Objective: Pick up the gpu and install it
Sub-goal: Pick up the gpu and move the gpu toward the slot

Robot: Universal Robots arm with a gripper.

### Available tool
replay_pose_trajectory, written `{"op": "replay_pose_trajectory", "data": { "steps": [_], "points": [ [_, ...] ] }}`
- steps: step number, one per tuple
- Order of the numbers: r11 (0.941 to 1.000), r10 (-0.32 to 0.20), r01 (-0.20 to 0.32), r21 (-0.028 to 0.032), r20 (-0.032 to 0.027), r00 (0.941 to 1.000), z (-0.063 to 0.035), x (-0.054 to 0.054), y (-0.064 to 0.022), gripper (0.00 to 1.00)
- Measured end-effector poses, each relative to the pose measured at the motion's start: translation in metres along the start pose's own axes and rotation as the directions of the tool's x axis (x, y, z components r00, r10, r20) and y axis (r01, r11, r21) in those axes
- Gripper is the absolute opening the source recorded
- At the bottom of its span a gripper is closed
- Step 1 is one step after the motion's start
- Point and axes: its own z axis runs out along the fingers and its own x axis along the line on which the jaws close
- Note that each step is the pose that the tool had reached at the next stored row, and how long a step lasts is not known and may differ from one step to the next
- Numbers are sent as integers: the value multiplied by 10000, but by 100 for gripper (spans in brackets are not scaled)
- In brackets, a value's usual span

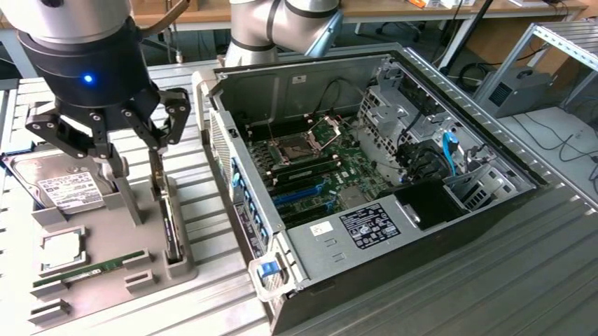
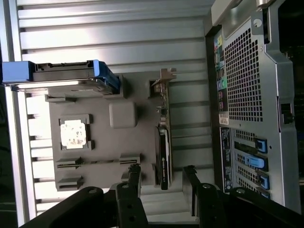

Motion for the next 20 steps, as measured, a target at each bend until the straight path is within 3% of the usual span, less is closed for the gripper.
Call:
{"op": "replay_pose_trajectory", "data": {
  "steps": [11,20],
  "points": [
    [10000,0,0,1,-1,10000,315,8,-14,48],
    [10000,0,0,1,-1,10000,481,12,-22,48]
  ]
}}
